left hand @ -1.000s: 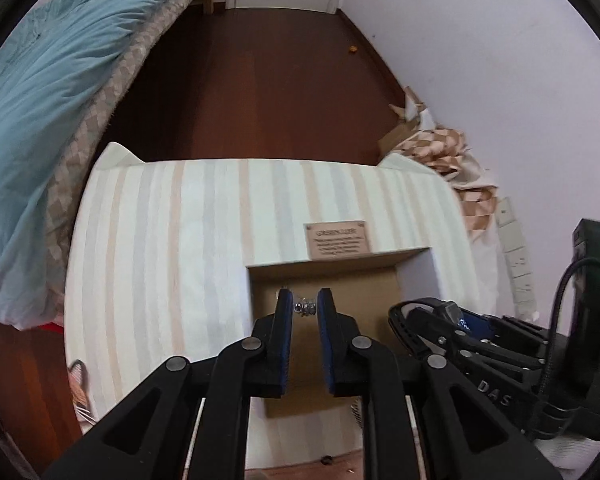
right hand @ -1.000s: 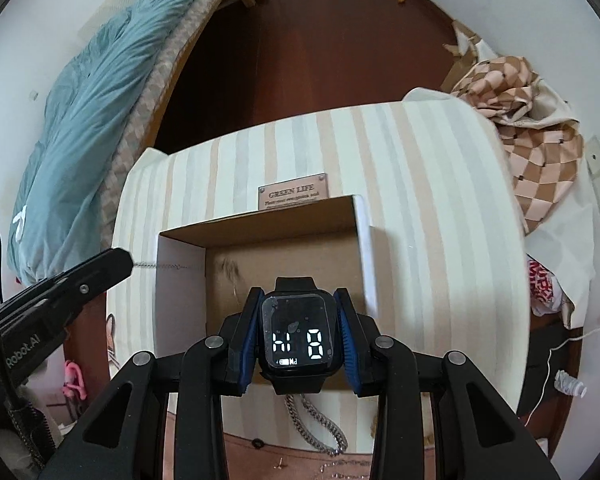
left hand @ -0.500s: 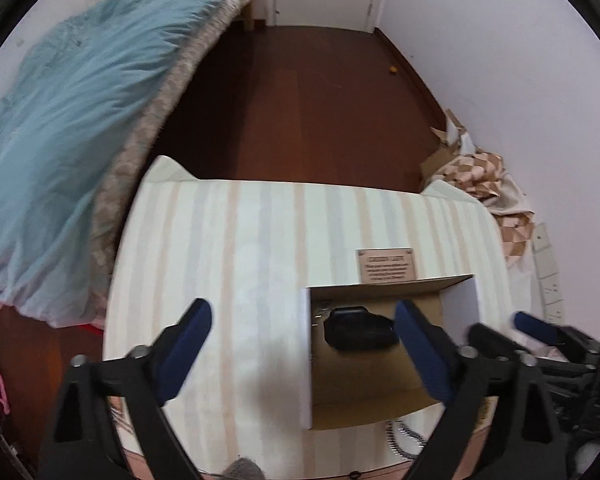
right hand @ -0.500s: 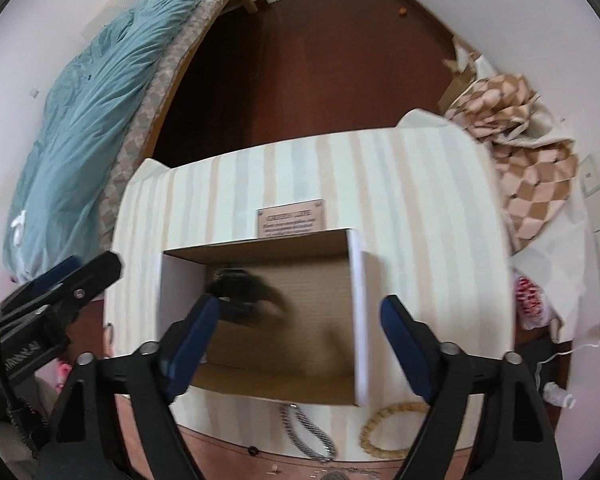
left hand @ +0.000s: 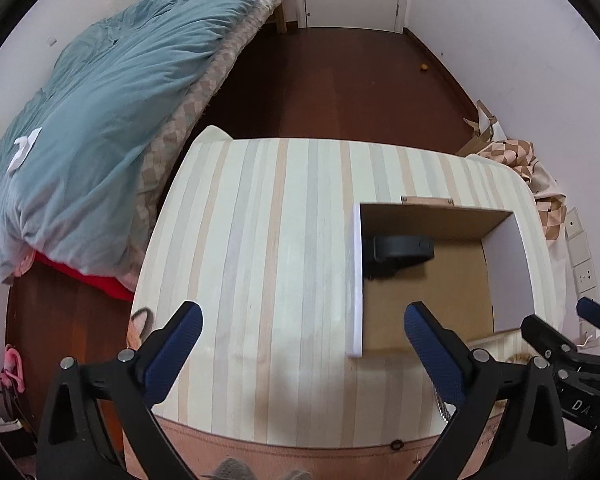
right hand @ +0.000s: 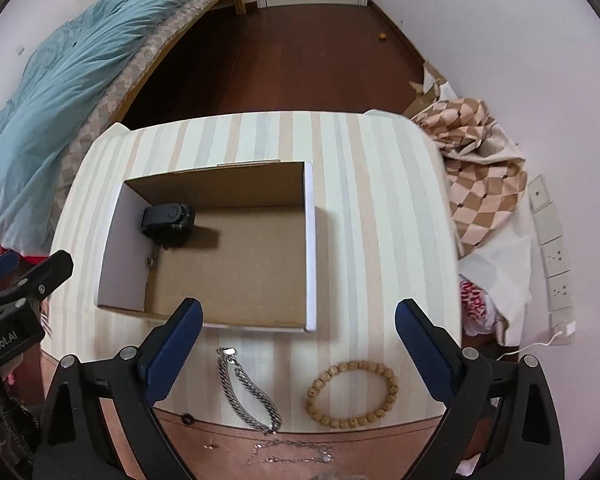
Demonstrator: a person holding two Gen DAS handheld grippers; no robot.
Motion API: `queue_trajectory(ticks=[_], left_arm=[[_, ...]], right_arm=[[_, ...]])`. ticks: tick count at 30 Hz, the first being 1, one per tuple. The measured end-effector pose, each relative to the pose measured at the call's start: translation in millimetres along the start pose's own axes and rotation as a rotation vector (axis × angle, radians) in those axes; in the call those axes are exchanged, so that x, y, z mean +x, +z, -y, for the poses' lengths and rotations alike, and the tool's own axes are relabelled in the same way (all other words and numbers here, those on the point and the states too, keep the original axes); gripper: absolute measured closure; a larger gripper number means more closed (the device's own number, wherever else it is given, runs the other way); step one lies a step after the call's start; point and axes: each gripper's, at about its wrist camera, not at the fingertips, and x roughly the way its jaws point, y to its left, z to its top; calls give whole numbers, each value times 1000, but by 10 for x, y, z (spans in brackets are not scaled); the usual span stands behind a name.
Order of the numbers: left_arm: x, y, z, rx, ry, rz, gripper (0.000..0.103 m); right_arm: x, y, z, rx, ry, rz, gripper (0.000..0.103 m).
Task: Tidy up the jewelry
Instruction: 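Move both open tools back over the remaining jewelry on the table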
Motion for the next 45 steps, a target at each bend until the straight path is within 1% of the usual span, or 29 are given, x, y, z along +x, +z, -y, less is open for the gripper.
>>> queue_trajectory(ticks=[5, 9, 14, 23, 26, 28, 31, 33, 35, 39, 40, 41, 43, 45], left_arm=[[-202, -177, -17, -9, 12, 36, 0], [-479, -316, -13, 11, 29, 98, 0], [-860, -463, -54, 14, 14, 158, 0], [-1346, -707, -153, 0, -19, 210, 0], [-1475, -779, -170, -5, -28, 224, 0], [-1542, -823, -173, -7, -31, 232, 0], [-1613, -871, -177, -9, -16, 249, 0], [-1601, -941, -160, -7, 1, 253, 0], [-1541, -1030, -127, -4, 15, 238, 0], [-1226, -1324, 31, 20, 3, 152, 0], [-1076, -1441, 99, 31, -4, 112, 0], [-949, -1541, 151, 37, -10, 78, 0], [-691, -1734, 273, 54, -24, 5, 0], [-495, -1893, 377, 67, -35, -46, 1]], right_arm=[[-238, -111, -44, -7, -17, 43, 5], [-508, -240, -93, -21, -19, 89, 5], [-819, -408, -134, -21, -12, 136, 5], [-1338, -658, -187, -16, -9, 224, 5], [-1485, -738, -205, -10, 4, 249, 5], [-1582, -796, -180, 5, 36, 263, 5], [-1658, -898, -109, 34, 77, 272, 5], [-1645, -989, -29, 63, 96, 258, 5], [-1579, -1101, 51, 86, 94, 233, 5], [-1259, -1446, 252, 131, 37, 144, 6], [-1134, -1556, 303, 137, 29, 114, 15], [-995, -1666, 355, 144, 21, 77, 30], [-758, -1834, 458, 165, 25, 6, 44], [-540, -2011, 573, 205, 44, -46, 48]])
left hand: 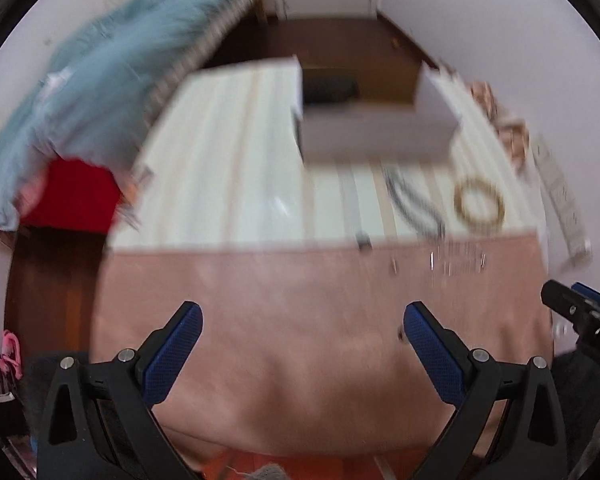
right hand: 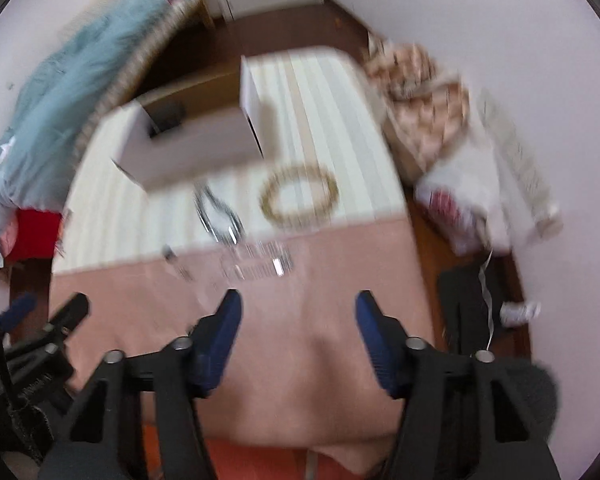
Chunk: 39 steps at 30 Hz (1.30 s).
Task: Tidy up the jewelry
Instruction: 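Move both open tools back over the remaining jewelry on the table, then grasp a small black ring with the right tool while the left tool grasps the other ring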
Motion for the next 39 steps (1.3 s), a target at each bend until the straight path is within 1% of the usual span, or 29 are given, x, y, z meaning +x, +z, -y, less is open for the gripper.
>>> queue_trajectory(ticks=[1, 4, 5, 6, 8, 10, 13, 14, 16, 17, 19, 20, 22, 23, 25, 27, 28, 31, 35, 38, 39], left_arm=[[146, -88, 74, 9, -10, -36, 1], [354, -235, 241, 29, -34, -89, 1], [409, -266, 294, 37, -48, -100, 3], [448, -289, 342, 45, -53, -107, 7], [486, -319, 409, 60, -67, -112, 9], [498, -328, 440, 66, -61, -107, 9], [507, -314, 451, 69, -58, -88, 10], [511, -306, 463, 76, -58, -79, 12], [539, -314, 492, 92, -63, -77, 40], [524, -316, 490, 88, -80, -66, 43], [519, -309, 485, 89, -97, -61, 56], [508, -314, 498, 90, -110, -59, 60], [492, -310, 554, 98, -129, -54, 75], [480, -315, 577, 105, -135, -51, 78], [467, -316, 618, 116, -154, -47, 90], [466, -314, 633, 123, -165, -46, 97], [459, -321, 644, 128, -172, -47, 99], [475, -301, 609, 122, -182, -48, 101], [462, -234, 453, 91, -195, -51, 101], [396, -188, 265, 55, -190, -38, 101], [378, -171, 197, 40, -187, -35, 101]], right_arm=[[61, -53, 49, 14, 0, -14, 50], [211, -189, 182, 55, 4, -38, 50], [240, -207, 204, 62, 6, -42, 50], [281, -230, 244, 72, 5, -47, 50], [319, -237, 283, 95, 13, -51, 50], [348, -200, 317, 116, 19, -45, 50], [419, -81, 337, 134, 34, -41, 50], [441, -39, 339, 141, 32, -38, 50], [472, 40, 335, 155, 41, -33, 50], [483, 73, 330, 159, 43, -31, 50], [493, 131, 303, 162, 46, -24, 50], [497, 144, 304, 161, 48, -22, 50], [497, 168, 276, 155, 47, -19, 50], [496, 172, 270, 153, 47, -18, 50], [496, 178, 263, 152, 50, -19, 50], [488, 170, 278, 152, 47, -16, 50], [483, 167, 294, 154, 49, -15, 50], [457, 145, 320, 158, 54, -13, 50], [405, 122, 312, 159, 70, -12, 50], [378, 110, 239, 149, 121, -20, 50], [379, 104, 188, 145, 151, -25, 50]])
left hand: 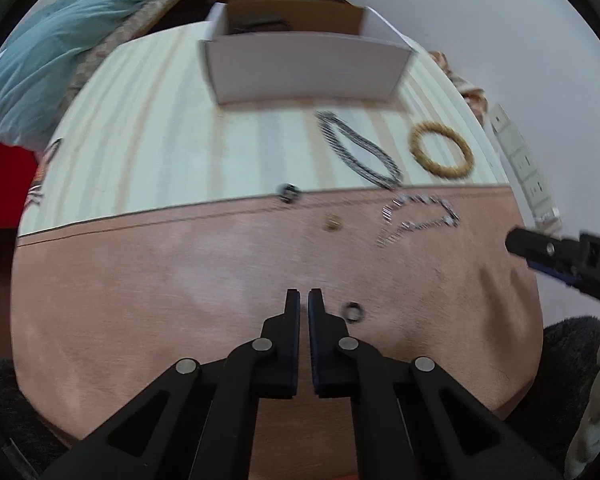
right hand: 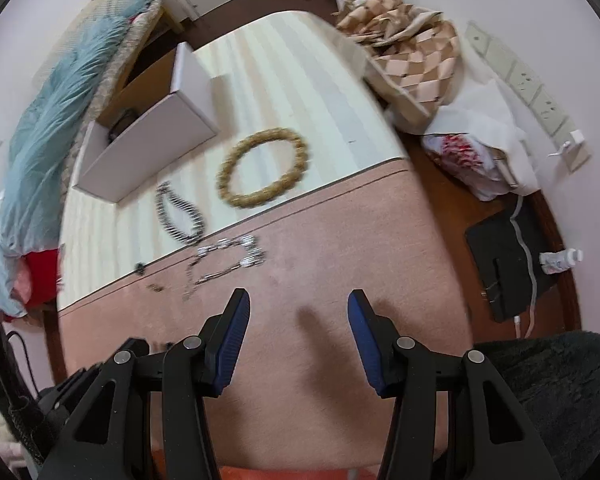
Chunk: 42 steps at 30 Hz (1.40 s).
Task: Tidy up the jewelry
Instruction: 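Grasp a small black ring with the right tool while the left tool grasps the other ring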
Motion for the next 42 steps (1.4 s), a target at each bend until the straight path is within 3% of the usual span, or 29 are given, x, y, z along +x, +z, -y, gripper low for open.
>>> queue_trajectory(ticks=[4, 8, 17, 18, 20, 21, 23, 32, 37, 42], left_arm=[[-158, 33, -320, -67, 13, 22, 101], [-217, 61, -563, -100, 37, 24, 101], [-154, -20, -952, -153, 191, -25, 95], [-138, -36, -990, -161, 203, -32, 88], [-105, -47, -1035, -174, 216, -45, 43], [-97, -55, -1060, -181, 223, -45, 12], [-117, -69, -1085, -189, 225, -28, 10], [-88, 41, -840, -140, 196, -19, 10], [62, 241, -537, -93, 101, -16, 10], [275, 392, -261, -28, 72, -13, 12]], right_arm=[[112, -64, -276, -54, 89, -33, 50], [290, -238, -645, -160, 117, -76, 50], [546, -640, -1152, -364, -3, -39, 50], [555, -665, -1172, -379, -25, -29, 50], [557, -733, -1224, -415, -78, -2, 64], [558, -767, -1243, -433, -108, 16, 70], [545, -799, -1230, -453, -140, 43, 91], [268, -567, -898, -331, -105, 102, 91], [57, -307, -583, -236, -116, 146, 91], [46, -172, -402, -175, -125, 143, 91]])
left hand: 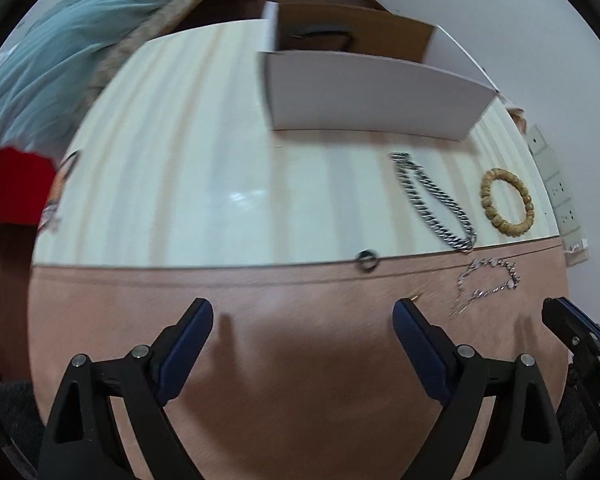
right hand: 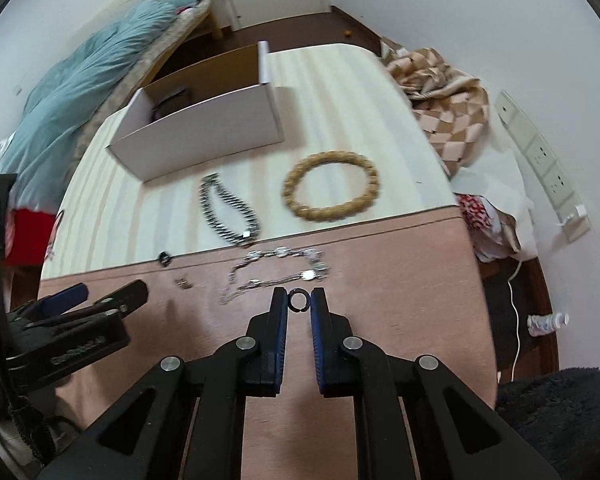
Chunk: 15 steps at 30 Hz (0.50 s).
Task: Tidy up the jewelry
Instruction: 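Grasp a small black ring with the right tool while the left tool grasps the other ring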
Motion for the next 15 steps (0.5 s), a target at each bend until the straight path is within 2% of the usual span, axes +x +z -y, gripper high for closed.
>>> queue_trajectory(ticks=[5, 7, 9, 11, 12, 13, 15], left_arm=[[95, 51, 217, 45, -31, 23, 17], [146, 85, 269, 55, -36, 17, 34], [153, 82, 316, 69, -23, 41, 40], [132, 84, 307, 71, -21, 56, 54], [128, 92, 310, 75, -19, 65, 72], [130, 100, 299, 76, -20, 69, 83], [139, 131, 272, 67, -37, 67, 93]], right_arm=[[10, -5, 69, 19, -8, -4, 91], [25, -5, 88, 26, -8, -7, 91], [37, -7, 102, 30, -10, -10, 91], [52, -7, 98, 30, -10, -11, 91], [58, -8, 95, 30, -10, -12, 91], [63, -8, 91, 31, -9, -13, 91], [72, -3, 75, 32, -6, -14, 91]])
